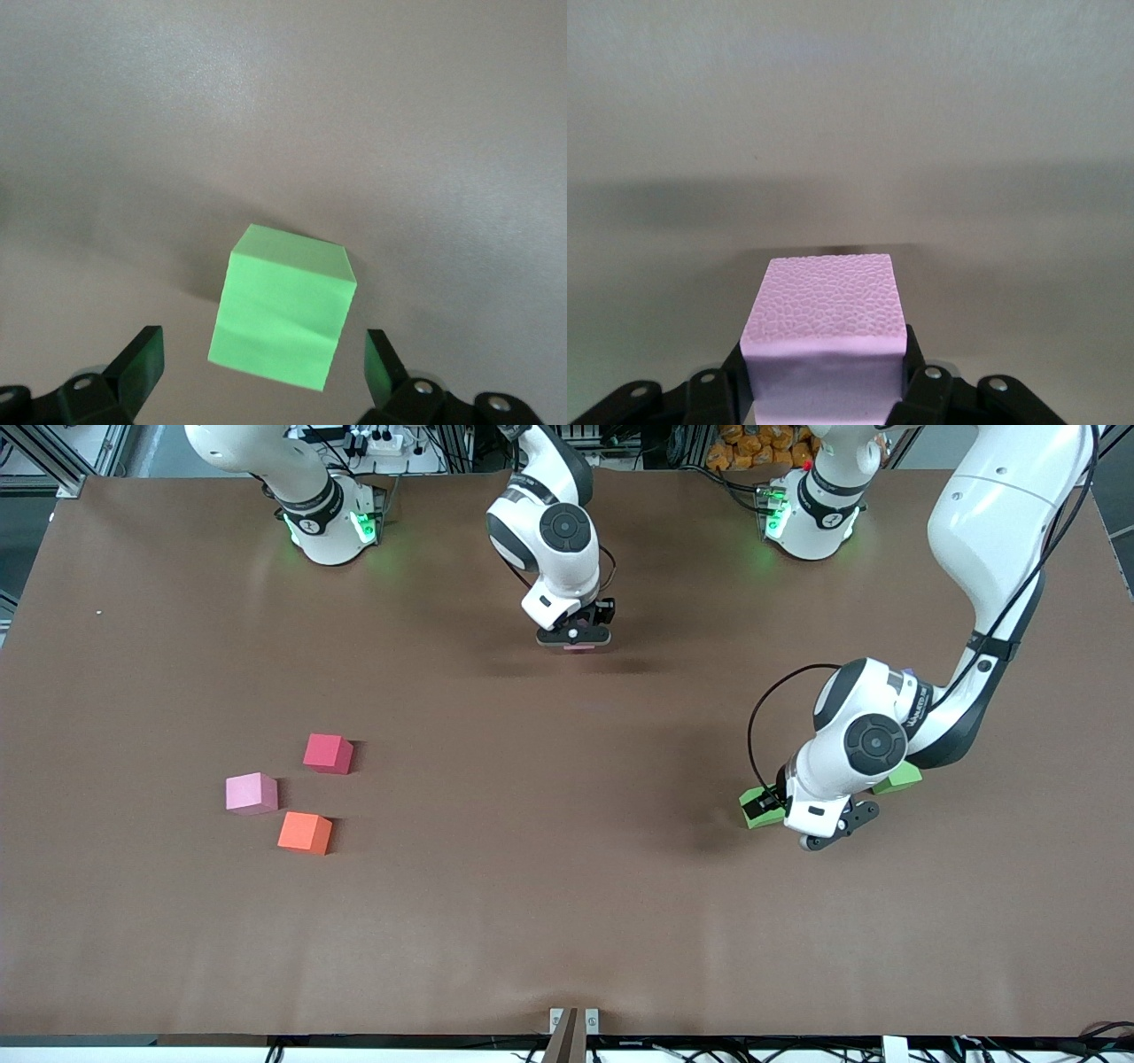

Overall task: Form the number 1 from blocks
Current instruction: 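Set the light pink cube below the cyan cube with the right gripper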

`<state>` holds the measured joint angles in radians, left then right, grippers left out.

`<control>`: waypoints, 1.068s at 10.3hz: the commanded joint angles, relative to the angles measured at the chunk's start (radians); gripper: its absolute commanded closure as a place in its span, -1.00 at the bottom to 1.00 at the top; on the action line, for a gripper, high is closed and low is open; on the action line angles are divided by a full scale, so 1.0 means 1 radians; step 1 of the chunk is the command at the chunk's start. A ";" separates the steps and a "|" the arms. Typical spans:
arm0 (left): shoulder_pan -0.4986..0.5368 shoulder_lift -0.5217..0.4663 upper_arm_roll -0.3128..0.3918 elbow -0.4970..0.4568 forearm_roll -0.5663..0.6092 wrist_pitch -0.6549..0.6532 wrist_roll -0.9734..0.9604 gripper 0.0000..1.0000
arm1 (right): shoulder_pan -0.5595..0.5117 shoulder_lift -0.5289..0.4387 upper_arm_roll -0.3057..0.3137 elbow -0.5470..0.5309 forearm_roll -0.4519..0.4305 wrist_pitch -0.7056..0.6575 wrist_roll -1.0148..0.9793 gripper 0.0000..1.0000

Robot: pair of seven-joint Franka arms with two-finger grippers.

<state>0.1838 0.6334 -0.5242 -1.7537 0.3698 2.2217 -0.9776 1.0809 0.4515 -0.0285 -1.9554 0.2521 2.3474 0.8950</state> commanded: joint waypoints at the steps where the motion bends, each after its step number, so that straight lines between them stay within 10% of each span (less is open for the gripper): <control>1: -0.012 0.048 0.001 0.031 0.047 -0.002 0.005 -1.00 | 0.014 -0.019 0.015 -0.037 0.015 0.015 0.033 -0.29; 8: -0.012 0.081 0.010 0.028 0.069 0.056 0.008 -1.00 | 0.014 -0.020 0.018 -0.071 0.013 0.021 0.036 -0.29; 10: -0.012 0.097 0.010 0.028 0.070 0.056 0.010 -1.00 | 0.014 -0.020 0.018 -0.071 0.013 0.021 0.038 -0.88; 11: -0.015 0.100 0.010 0.028 0.070 0.056 0.008 -0.61 | 0.014 -0.022 0.018 -0.071 0.013 0.020 0.038 -1.00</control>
<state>0.1792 0.7149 -0.5187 -1.7467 0.4120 2.2746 -0.9774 1.0905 0.4511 -0.0127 -2.0025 0.2521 2.3530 0.9183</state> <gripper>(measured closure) 0.013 0.264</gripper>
